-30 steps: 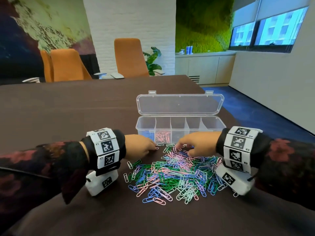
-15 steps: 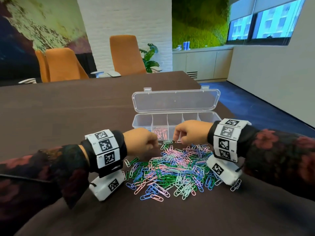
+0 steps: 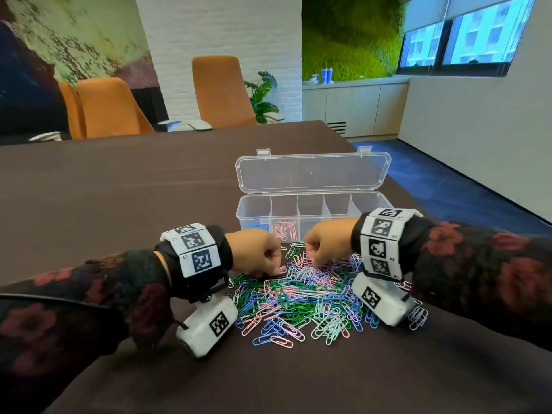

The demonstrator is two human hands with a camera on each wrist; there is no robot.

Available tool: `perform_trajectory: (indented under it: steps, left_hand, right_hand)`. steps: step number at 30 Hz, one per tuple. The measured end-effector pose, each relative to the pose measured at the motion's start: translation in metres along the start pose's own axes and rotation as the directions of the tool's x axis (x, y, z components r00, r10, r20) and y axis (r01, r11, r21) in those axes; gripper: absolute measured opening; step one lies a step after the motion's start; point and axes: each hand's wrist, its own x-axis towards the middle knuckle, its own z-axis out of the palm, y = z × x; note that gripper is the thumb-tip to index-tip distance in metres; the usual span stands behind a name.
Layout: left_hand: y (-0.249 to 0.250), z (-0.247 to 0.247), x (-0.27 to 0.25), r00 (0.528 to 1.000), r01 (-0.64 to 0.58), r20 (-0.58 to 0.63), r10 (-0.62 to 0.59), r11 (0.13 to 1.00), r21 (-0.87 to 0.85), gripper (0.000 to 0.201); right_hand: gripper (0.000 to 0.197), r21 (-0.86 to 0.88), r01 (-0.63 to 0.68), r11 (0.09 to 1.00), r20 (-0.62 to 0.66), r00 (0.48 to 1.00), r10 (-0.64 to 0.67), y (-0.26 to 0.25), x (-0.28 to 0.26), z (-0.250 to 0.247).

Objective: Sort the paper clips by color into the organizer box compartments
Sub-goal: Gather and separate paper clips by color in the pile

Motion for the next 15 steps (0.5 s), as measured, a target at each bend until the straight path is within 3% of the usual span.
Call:
perform_trajectory:
  steps: [3, 6, 10, 15]
  left_hand:
    - [-0.007, -0.003, -0.003, 0.998, 0.011, -0.056, -0.028, 0.959, -0.284, 0.017]
    - [-0.012, -0.008, -0.005, 0.997, 0.005, -0.072, -0.04, 0.899, -0.438, 0.016]
    - [-0.008, -0.01, -0.005, 0.997, 0.002, -0.064, -0.045, 0.836, -0.549, 0.012]
    - [0.001, -0.005, -0.008, 0.999, -0.013, -0.032, -0.015, 0.687, -0.727, 0.017]
  right_hand:
    - [0.02, 0.292, 0.039, 0.956, -0.04, 0.999, -0.028, 0.012, -0.01, -0.004]
    - [0.022, 0.613, 0.108, 0.783, -0.116, 0.992, -0.046, 0.026, -0.02, -0.005]
    - [0.02, 0.795, 0.14, 0.59, -0.159, 0.987, -0.019, 0.039, -0.027, 0.005]
    - [0.022, 0.958, 0.065, 0.278, -0.06, 0.998, -0.027, 0.047, -0.034, 0.015]
